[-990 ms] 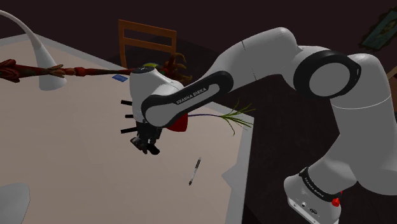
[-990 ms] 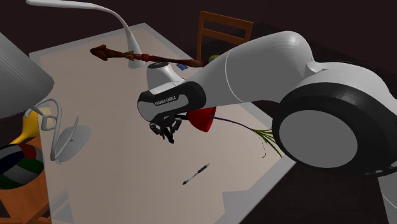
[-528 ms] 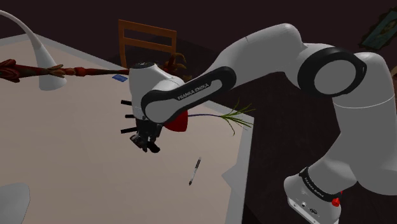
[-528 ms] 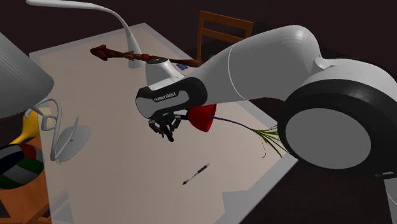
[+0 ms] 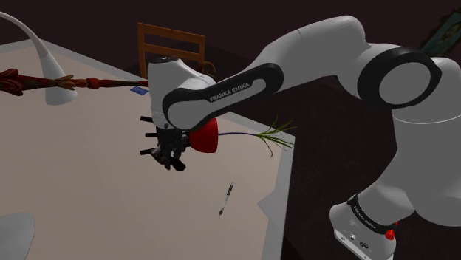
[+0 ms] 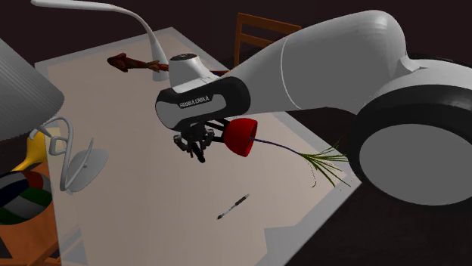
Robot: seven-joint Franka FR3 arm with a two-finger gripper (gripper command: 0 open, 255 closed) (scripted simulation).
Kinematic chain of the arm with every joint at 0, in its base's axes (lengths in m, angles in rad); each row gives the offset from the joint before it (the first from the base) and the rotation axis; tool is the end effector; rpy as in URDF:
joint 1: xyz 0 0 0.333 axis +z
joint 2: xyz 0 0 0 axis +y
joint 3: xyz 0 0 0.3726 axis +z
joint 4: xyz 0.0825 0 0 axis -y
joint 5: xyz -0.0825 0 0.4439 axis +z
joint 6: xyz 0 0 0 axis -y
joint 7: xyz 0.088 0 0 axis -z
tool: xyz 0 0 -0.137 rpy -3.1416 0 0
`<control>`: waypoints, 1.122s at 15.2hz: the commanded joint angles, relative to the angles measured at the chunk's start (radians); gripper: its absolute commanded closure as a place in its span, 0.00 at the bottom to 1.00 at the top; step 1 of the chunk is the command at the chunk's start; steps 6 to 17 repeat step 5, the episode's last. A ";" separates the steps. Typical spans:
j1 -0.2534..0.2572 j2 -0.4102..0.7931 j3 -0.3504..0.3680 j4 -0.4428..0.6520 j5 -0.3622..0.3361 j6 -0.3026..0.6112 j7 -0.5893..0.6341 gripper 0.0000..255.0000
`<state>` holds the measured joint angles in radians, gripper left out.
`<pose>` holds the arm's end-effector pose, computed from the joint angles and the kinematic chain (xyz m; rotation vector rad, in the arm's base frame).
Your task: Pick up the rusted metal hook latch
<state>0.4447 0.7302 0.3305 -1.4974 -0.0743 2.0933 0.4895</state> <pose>0.5907 0.5161 0.2254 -3.0328 -0.3927 0.2626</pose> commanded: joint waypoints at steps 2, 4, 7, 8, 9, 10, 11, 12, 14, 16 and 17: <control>-0.005 -0.027 0.005 -0.001 0.006 -0.026 0.000 1.00; -0.006 -0.035 0.006 0.002 0.008 -0.037 0.000 1.00; -0.006 -0.035 0.006 0.002 0.008 -0.037 0.000 1.00; -0.006 -0.035 0.006 0.002 0.008 -0.037 0.000 1.00; -0.006 -0.035 0.006 0.002 0.008 -0.037 0.000 1.00; -0.006 -0.035 0.006 0.002 0.008 -0.037 0.000 1.00; -0.006 -0.035 0.006 0.002 0.008 -0.037 0.000 1.00; -0.006 -0.035 0.006 0.002 0.008 -0.037 0.000 1.00; -0.006 -0.035 0.006 0.002 0.008 -0.037 0.000 1.00; -0.006 -0.035 0.006 0.002 0.008 -0.037 0.000 1.00; -0.006 -0.035 0.006 0.002 0.008 -0.037 0.000 1.00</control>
